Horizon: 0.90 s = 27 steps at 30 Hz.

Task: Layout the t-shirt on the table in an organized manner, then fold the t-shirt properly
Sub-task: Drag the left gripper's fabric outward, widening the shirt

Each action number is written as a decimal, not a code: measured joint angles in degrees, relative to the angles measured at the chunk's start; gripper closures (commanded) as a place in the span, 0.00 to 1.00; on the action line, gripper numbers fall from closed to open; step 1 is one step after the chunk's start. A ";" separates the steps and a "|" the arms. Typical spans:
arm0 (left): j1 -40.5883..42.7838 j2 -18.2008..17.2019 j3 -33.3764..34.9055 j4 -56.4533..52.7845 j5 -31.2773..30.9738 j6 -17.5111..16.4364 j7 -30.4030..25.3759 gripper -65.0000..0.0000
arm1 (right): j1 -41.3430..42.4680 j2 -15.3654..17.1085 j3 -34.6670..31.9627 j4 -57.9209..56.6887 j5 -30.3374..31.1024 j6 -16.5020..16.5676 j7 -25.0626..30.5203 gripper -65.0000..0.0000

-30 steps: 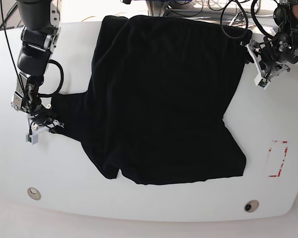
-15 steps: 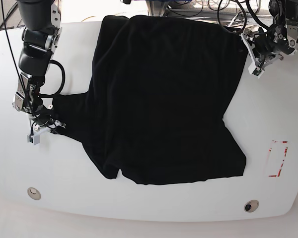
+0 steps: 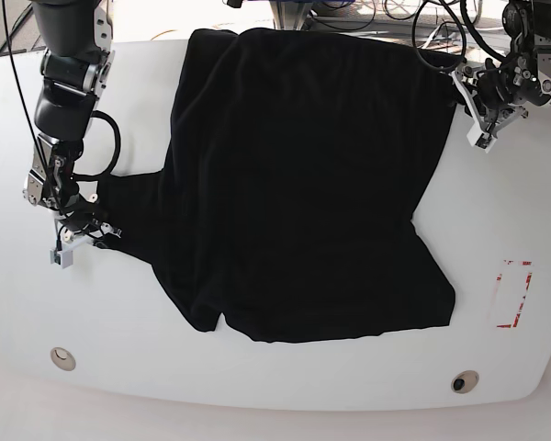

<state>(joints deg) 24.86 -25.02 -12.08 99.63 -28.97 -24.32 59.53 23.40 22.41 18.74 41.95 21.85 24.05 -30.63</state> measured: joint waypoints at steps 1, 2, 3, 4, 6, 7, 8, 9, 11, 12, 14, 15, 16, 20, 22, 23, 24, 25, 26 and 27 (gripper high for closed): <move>-0.63 -0.26 1.05 0.00 0.74 0.26 0.26 0.78 | 0.00 0.02 0.02 0.00 -0.02 0.00 0.00 1.00; -1.27 -0.33 1.53 -0.09 1.01 0.31 0.42 0.85 | 0.00 0.02 0.02 0.00 0.00 0.00 0.00 1.00; -2.23 -0.42 2.51 -0.42 1.18 0.33 0.44 0.91 | -0.02 0.02 0.02 0.00 0.02 0.00 0.00 1.00; -3.10 -0.42 3.28 -0.68 1.01 0.28 0.42 0.94 | 0.00 0.00 0.07 0.00 0.02 0.00 0.02 1.00; -4.13 -0.17 4.79 -0.81 0.87 0.33 -0.22 1.00 | 0.00 -0.02 0.07 0.00 0.02 -0.02 0.02 1.00; -4.17 -0.09 5.22 -0.81 0.57 0.31 -0.44 1.00 | 0.00 -0.02 0.07 0.00 0.00 -0.02 0.00 1.00; -4.24 0.07 5.97 -0.81 0.17 0.33 -0.98 1.00 | 0.00 -0.02 0.07 0.00 0.00 -0.02 0.00 1.00; -4.13 0.11 6.27 -0.79 0.02 0.31 -1.29 1.00 | 0.00 0.00 0.07 0.00 0.04 0.00 0.00 1.00; -4.35 0.07 7.37 -0.70 -0.35 0.28 -1.53 0.99 | -0.02 0.00 0.07 0.00 0.02 0.02 0.00 1.00; -4.79 0.04 7.85 -0.66 -0.42 0.28 -1.25 0.99 | -0.02 0.02 0.07 0.00 0.04 0.02 0.00 1.00; -5.97 -0.15 9.16 -0.66 -0.39 0.22 0.09 0.99 | -0.02 0.02 0.07 0.00 0.04 0.02 0.00 1.00; -6.38 -0.13 9.44 -0.63 -0.39 0.24 0.39 0.99 | -0.02 0.00 0.07 0.00 0.02 0.00 0.00 1.00; -6.86 -0.09 9.90 -0.66 -0.37 0.26 0.52 0.99 | -0.02 0.00 0.07 0.00 0.02 -0.02 0.00 1.00; -8.02 0.31 10.32 -0.72 -0.17 0.26 0.70 0.99 | -0.02 0.04 0.07 0.00 0.04 0.04 -0.02 1.00; -9.92 0.42 10.67 -1.25 -0.24 0.11 2.05 0.99 | -0.02 0.22 0.07 0.00 0.13 0.22 -0.04 1.00; -10.93 0.52 10.91 -1.49 -0.20 -0.15 2.47 0.99 | -0.09 0.31 0.07 0.00 0.26 0.24 -0.22 1.00; -12.55 0.74 11.15 -2.03 0.22 -0.13 2.75 0.99 | -0.13 0.31 0.07 0.00 0.46 0.20 -0.31 1.00; -13.31 0.83 11.19 -2.25 0.66 0.09 2.64 0.99 | -0.13 0.28 0.07 0.00 0.44 0.20 -0.31 1.00; -14.73 0.96 11.37 -3.08 1.11 0.31 2.86 0.99 | -0.13 0.28 0.07 0.00 0.46 0.20 -0.33 1.00; -16.02 0.81 11.39 -3.91 1.31 0.24 2.93 0.99 | -0.07 0.28 0.07 0.00 0.46 0.20 -0.59 1.00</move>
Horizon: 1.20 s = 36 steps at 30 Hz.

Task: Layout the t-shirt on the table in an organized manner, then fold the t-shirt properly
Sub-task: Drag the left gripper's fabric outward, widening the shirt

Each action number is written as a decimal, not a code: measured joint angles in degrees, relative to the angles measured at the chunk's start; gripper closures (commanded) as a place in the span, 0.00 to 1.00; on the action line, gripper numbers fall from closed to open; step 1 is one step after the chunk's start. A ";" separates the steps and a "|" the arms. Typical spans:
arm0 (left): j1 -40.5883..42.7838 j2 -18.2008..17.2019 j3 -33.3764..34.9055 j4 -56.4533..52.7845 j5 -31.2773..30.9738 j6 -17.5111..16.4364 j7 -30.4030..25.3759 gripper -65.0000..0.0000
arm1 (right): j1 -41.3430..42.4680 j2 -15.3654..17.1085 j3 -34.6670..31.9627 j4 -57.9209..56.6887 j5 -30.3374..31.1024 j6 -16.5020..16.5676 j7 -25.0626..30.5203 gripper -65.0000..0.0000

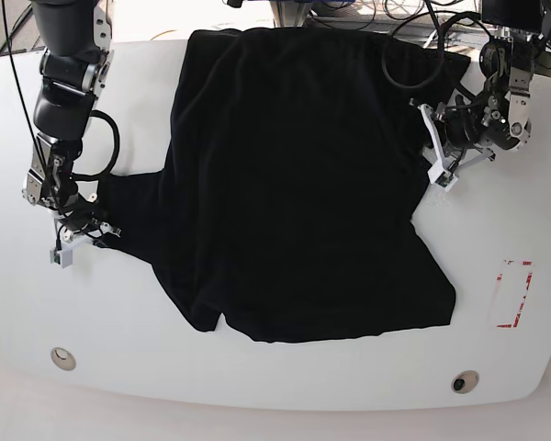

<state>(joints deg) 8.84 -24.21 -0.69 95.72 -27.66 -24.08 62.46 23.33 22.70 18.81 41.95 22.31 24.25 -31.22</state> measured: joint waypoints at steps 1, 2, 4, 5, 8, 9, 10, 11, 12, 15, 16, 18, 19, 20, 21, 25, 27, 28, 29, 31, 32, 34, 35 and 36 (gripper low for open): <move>-1.18 -0.13 -0.04 -0.79 -0.07 0.04 0.28 0.99 | 0.04 0.02 0.00 0.09 0.02 0.00 -0.46 1.00; -2.73 -0.31 -0.04 -2.16 -0.02 -0.04 0.68 0.99 | 0.07 0.04 0.00 0.46 0.00 0.00 -0.74 1.00; -5.75 -0.83 0.00 -4.76 -0.11 -0.09 0.70 0.99 | 0.07 0.00 0.00 1.66 -0.04 -0.04 -2.47 1.00; -7.23 -1.14 0.04 -5.88 -0.46 0.00 0.74 0.99 | -0.04 -0.11 0.00 2.40 -0.39 -0.24 -3.58 1.00; -11.74 -2.19 0.00 -9.92 -0.20 0.00 0.52 0.99 | -0.42 -0.35 0.00 5.05 -1.31 -0.26 -6.29 1.00; -13.16 -2.49 -0.09 -11.04 0.15 0.13 0.52 0.99 | -0.59 -0.50 -0.02 5.92 -1.46 -0.37 -7.54 1.00; -14.08 -2.62 -0.15 -11.85 0.22 0.07 0.52 0.99 | -0.72 -0.52 0.00 6.45 -1.44 -0.42 -8.35 1.00; -15.87 -3.06 -0.15 -13.77 0.26 0.07 0.52 0.99 | -0.74 -0.61 -0.07 6.95 -1.53 -0.42 -8.76 1.00; -16.79 -3.26 -0.15 -14.32 0.44 0.26 0.55 0.99 | -0.74 -0.74 -0.09 7.45 -1.60 -0.48 -10.10 1.00; -20.02 -3.87 0.07 -17.51 -0.09 -0.07 0.07 0.99 | -1.01 -0.83 -0.11 8.79 -1.60 -0.44 -11.65 1.00; -21.00 -4.02 0.07 -18.40 0.02 0.00 0.07 0.99 | -1.09 -0.83 -0.09 9.11 -1.75 -0.46 -12.37 1.00; -22.47 -4.15 0.07 -19.43 0.24 0.04 0.09 0.99 | -1.44 -0.76 0.02 9.44 -1.73 -0.46 -13.03 1.00; -23.30 -4.28 0.07 -19.85 0.24 0.02 -0.02 0.99 | -1.64 -0.79 0.31 9.49 -1.49 -0.46 -13.05 1.00; -24.00 -4.50 0.07 -20.00 0.24 0.00 -0.35 0.99 | -1.84 -0.87 1.03 9.53 -1.05 -0.46 -13.18 1.00; -24.57 -4.72 0.07 -20.11 0.02 -0.02 -0.42 0.98 | -2.25 -1.01 2.14 9.60 -0.35 -0.46 -13.70 1.00; -26.43 -5.35 0.00 -20.15 0.07 0.02 -0.63 0.98 | -4.83 -0.79 6.56 9.92 3.74 -0.09 -14.47 1.00; -26.77 -5.40 0.00 -20.15 0.02 0.02 -0.74 0.98 | -6.49 -0.33 7.98 10.25 4.96 0.26 -14.25 1.00; -26.82 -5.40 0.00 -20.15 0.02 0.02 -0.76 0.98 | -7.30 -0.13 8.61 10.54 5.22 0.55 -14.32 1.00; -26.80 -5.38 0.00 -20.15 0.02 0.02 -0.74 0.98 | -8.13 -0.04 9.14 11.04 5.20 0.48 -14.21 1.00; -26.73 -5.31 0.00 -20.15 0.07 -0.02 -0.72 0.98 | -10.34 0.09 10.49 13.05 5.33 0.39 -14.23 1.00; -26.64 -5.31 0.00 -20.15 0.04 0.00 -0.70 0.98 | -11.56 -0.02 11.21 14.45 5.27 0.39 -14.51 1.00; -26.67 -5.31 0.00 -20.15 0.02 -0.02 -0.63 0.98 | -14.32 -0.31 12.11 17.46 5.35 0.42 -14.69 1.00; -26.67 -5.38 0.00 -20.15 -0.02 0.00 -0.61 0.98 | -16.11 -0.46 12.39 19.30 5.42 0.37 -14.64 1.00; -26.69 -5.40 0.00 -20.15 0.02 0.00 -0.57 0.98 | -17.49 -0.66 12.50 20.65 5.73 0.50 -14.62 1.00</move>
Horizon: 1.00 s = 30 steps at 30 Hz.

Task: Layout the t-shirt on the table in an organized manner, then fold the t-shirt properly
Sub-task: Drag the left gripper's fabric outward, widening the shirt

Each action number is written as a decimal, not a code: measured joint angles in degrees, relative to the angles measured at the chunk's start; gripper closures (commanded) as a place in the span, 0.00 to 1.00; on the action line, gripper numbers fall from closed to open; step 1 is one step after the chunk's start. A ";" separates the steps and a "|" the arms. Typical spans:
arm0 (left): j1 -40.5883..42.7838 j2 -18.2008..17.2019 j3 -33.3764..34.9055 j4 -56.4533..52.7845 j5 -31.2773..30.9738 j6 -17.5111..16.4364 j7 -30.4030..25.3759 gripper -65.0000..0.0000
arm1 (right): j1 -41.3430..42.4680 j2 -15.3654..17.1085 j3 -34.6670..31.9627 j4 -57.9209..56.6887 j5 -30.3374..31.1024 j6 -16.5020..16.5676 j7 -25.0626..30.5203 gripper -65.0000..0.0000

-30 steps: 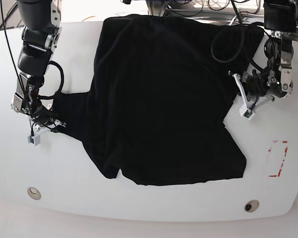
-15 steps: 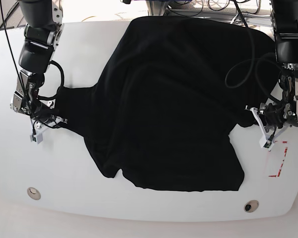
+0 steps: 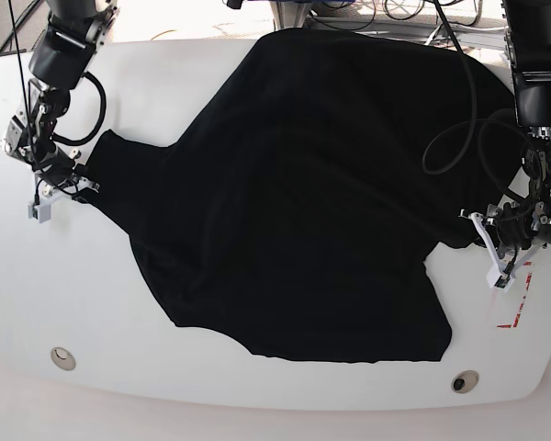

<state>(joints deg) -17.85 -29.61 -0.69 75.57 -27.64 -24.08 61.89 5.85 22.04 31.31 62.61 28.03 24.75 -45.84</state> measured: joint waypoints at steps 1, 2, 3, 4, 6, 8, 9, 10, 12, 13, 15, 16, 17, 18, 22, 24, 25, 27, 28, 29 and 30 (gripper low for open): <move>-0.02 -0.02 0.00 0.00 0.00 0.00 0.00 0.98 | -1.25 -0.28 0.20 1.42 0.00 -0.28 0.24 1.00; -0.02 -0.02 0.00 0.00 0.00 0.02 0.00 0.98 | -2.47 -0.68 0.39 2.54 0.50 -0.13 0.59 1.00; -0.02 -0.15 0.00 0.00 -0.04 0.02 0.00 0.98 | -3.50 -1.18 0.52 4.33 0.04 -0.70 0.44 1.00; -0.02 -0.26 0.02 0.00 -0.02 -0.02 0.07 0.98 | -4.28 -1.62 0.55 5.68 -0.39 -0.70 0.26 1.00; -0.07 -0.48 0.02 0.00 -0.07 -0.02 0.00 0.95 | -5.66 -2.36 0.48 8.44 -1.01 -1.05 -0.63 1.00; -0.11 -0.81 0.02 0.00 0.00 0.00 0.02 0.87 | -7.21 -2.95 0.13 11.02 -1.29 -1.31 -2.01 1.00; -0.09 -1.03 0.00 0.02 0.02 0.02 0.00 0.80 | -8.00 -3.30 0.17 11.98 -1.14 -1.03 -2.23 1.00; -0.09 -1.27 0.00 0.00 0.13 0.02 0.04 0.77 | -8.79 -3.76 0.20 13.05 -1.33 -1.01 -2.25 1.00; -0.11 -1.29 0.00 0.02 0.39 0.04 0.02 0.60 | -9.90 -4.28 0.20 14.58 -1.20 -1.14 -2.14 1.00; -0.11 -1.29 0.00 0.02 0.42 0.00 0.00 0.52 | -10.36 -4.42 0.20 15.12 -1.22 -1.16 -2.25 1.00; -0.11 -1.22 0.00 0.04 0.09 0.02 -0.07 0.40 | -10.67 -4.44 0.20 15.50 -1.22 -1.11 -2.43 1.00; -0.09 -1.25 0.00 0.07 0.09 -0.04 -0.15 0.35 | -10.67 -4.42 0.20 15.52 -1.22 -1.11 -2.49 1.00; -0.04 -1.38 0.00 0.07 -0.15 -0.02 -0.20 0.30 | -10.67 -4.39 0.13 15.56 -1.22 -1.14 -2.64 1.00; 0.00 -1.66 0.00 0.07 -0.33 -0.02 -0.17 0.28 | -10.67 -4.39 0.13 15.67 -1.25 -1.14 -2.75 1.00; 0.00 -2.71 -0.11 0.07 0.02 0.02 -0.17 0.25 | -10.67 -4.42 0.13 15.67 -1.27 -1.14 -2.78 1.00; 0.00 -3.02 -0.35 0.07 0.20 0.02 -0.17 0.25 | -10.67 -4.42 0.13 15.67 -1.29 -1.16 -2.82 1.00; 0.02 -3.30 -0.31 0.07 0.13 0.02 -0.15 0.25 | -10.67 -4.42 0.13 15.69 -1.31 -1.16 -2.82 1.00; 0.04 -3.91 -0.31 0.31 -0.22 0.02 -0.15 0.25 | -10.64 -4.42 0.13 15.72 -1.46 -1.14 -2.84 1.00; 0.09 -4.48 -0.26 0.92 -0.35 0.00 0.00 0.25 | -10.56 -4.39 0.13 15.72 -1.44 -1.11 -2.86 0.99; 0.09 -4.94 -0.26 1.62 -0.35 -0.02 0.09 0.25 | -10.56 -4.37 0.13 15.72 -1.44 -1.11 -3.02 0.98; 0.22 -5.46 -0.26 2.56 -0.15 0.02 0.13 0.25 | -10.51 -4.31 0.13 15.72 -1.44 -1.11 -3.15 0.95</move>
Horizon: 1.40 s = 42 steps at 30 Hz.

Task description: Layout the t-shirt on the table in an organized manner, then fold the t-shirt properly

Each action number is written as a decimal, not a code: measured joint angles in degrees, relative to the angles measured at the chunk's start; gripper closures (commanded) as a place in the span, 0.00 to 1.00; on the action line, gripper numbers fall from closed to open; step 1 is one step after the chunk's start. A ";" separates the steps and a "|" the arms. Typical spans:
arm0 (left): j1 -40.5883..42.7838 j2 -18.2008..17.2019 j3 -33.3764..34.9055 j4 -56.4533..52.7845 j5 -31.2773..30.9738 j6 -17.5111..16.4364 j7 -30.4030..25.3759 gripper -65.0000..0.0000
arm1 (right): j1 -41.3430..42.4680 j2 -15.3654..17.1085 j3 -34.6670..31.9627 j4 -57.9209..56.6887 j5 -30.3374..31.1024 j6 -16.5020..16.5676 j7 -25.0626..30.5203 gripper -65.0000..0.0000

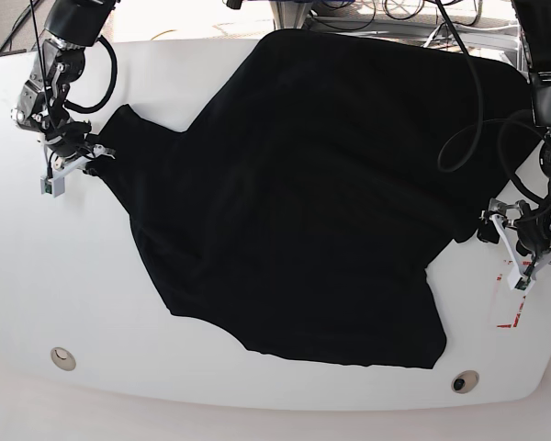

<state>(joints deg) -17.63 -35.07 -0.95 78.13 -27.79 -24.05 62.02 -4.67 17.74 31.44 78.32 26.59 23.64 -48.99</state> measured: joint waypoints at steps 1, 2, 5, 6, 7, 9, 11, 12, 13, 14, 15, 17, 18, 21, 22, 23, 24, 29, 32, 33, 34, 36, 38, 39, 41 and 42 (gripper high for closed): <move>0.04 -0.46 -0.02 1.09 0.11 0.00 0.09 0.25 | 0.02 0.04 -0.02 0.00 0.00 0.00 -0.09 0.91; 0.37 -0.94 -0.09 2.03 0.13 0.00 0.04 0.25 | 0.07 0.20 -0.02 0.00 0.00 0.00 -0.13 0.85; 2.43 -2.49 -0.39 6.43 -0.09 0.00 0.17 0.25 | 0.66 1.25 -0.39 0.52 -0.15 0.13 -1.55 0.62; 3.30 -2.64 -0.46 7.58 -0.11 0.00 0.55 0.25 | 0.85 1.51 -0.37 0.92 -1.01 0.22 -2.34 0.52; 4.37 -2.73 -0.90 9.03 -0.11 0.00 1.70 0.25 | 0.96 1.84 -0.37 1.29 -1.38 0.11 -2.62 0.49; 6.38 -2.43 -1.53 11.08 -0.11 -0.22 2.75 0.25 | 1.09 2.27 -0.37 2.14 -2.62 -0.35 -3.50 0.32; 8.02 -2.12 -2.43 12.76 -0.50 -0.28 3.28 0.25 | 0.81 2.67 -0.33 3.65 -3.30 -0.94 -4.09 0.21; 9.07 -1.90 -3.37 14.14 -0.59 -0.39 3.87 0.25 | 0.52 2.78 -0.33 4.74 -3.54 -1.07 -4.33 0.17; 9.66 -1.81 -3.87 14.84 -0.59 -0.48 4.15 0.25 | 0.24 2.97 -0.33 6.05 -3.45 -0.87 -4.83 0.13; 10.49 -1.75 -4.92 16.04 -0.52 -0.39 4.57 0.25 | 0.31 3.10 -0.42 7.15 -3.08 -0.74 -4.87 0.09; 11.47 -1.79 -6.01 17.44 -0.52 -0.35 4.76 0.25 | 0.28 3.19 -0.59 8.28 -3.13 -0.81 -4.81 0.07; 13.18 -1.55 -7.23 19.69 0.13 -0.09 5.57 0.25 | 0.79 3.58 -0.76 10.36 -2.71 -0.66 -5.03 0.03; 14.05 -1.22 -7.72 20.92 0.39 -0.02 5.88 0.25 | 1.11 3.72 -0.79 11.15 -2.67 -0.66 -5.46 0.03; 17.68 0.13 -8.63 25.24 0.09 0.00 6.08 0.25 | 3.15 3.74 -0.76 13.31 -2.86 -0.66 -7.50 0.03; 18.93 0.70 -8.76 26.34 -0.37 -0.11 6.12 0.25 | 4.20 3.69 -0.79 13.73 -2.97 -0.59 -8.04 0.04; 20.46 1.33 -9.22 27.56 -0.81 -0.24 6.10 0.25 | 5.01 3.74 -0.83 13.99 -2.93 -0.42 -8.22 0.04; 21.73 1.97 -9.55 28.37 -0.92 -0.44 6.14 0.25 | 6.10 3.82 -1.36 14.05 -2.73 -0.15 -8.33 0.03; 28.33 5.25 -12.55 31.80 -0.52 -0.37 6.95 0.25 | 11.91 4.15 -8.50 13.27 -3.43 -0.26 -8.85 0.03; 31.19 7.52 -14.40 33.33 -0.26 -0.20 6.95 0.28 | 15.78 3.50 -14.62 11.23 -2.36 -0.02 -8.48 0.03; 32.44 8.76 -15.43 33.99 -0.07 -0.04 6.97 0.31 | 17.05 2.69 -16.15 10.36 -2.34 0.00 -8.59 0.03; 33.42 9.66 -15.76 34.16 -0.13 -0.04 6.91 0.35 | 17.94 2.10 -16.96 9.66 -2.14 0.35 -8.02 0.03; 35.28 11.65 -17.09 34.56 -0.46 -0.04 6.49 0.44 | 19.96 0.81 -19.50 7.41 -2.27 0.42 -6.60 0.03; 37.44 13.29 -18.32 34.67 -0.55 -0.22 6.14 0.56 | 22.12 -0.07 -21.94 3.91 -2.40 0.39 -5.18 0.03; 38.23 13.90 -18.80 34.67 -0.52 -0.17 6.34 0.62 | 22.91 -0.35 -22.84 2.34 -2.36 0.31 -4.42 0.03; 39.15 15.08 -19.78 34.62 -0.22 -0.20 6.88 0.75 | 24.85 -0.94 -24.48 -1.38 -2.58 0.33 -2.89 0.04; 39.52 15.78 -20.35 34.62 0.13 -0.13 6.71 0.79 | 25.81 -1.18 -25.07 -3.43 -2.73 0.31 -2.21 0.04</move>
<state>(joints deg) 21.89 -19.29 -21.30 112.75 -27.66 -24.18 68.73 21.15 16.56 6.37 74.89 23.86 23.94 -51.20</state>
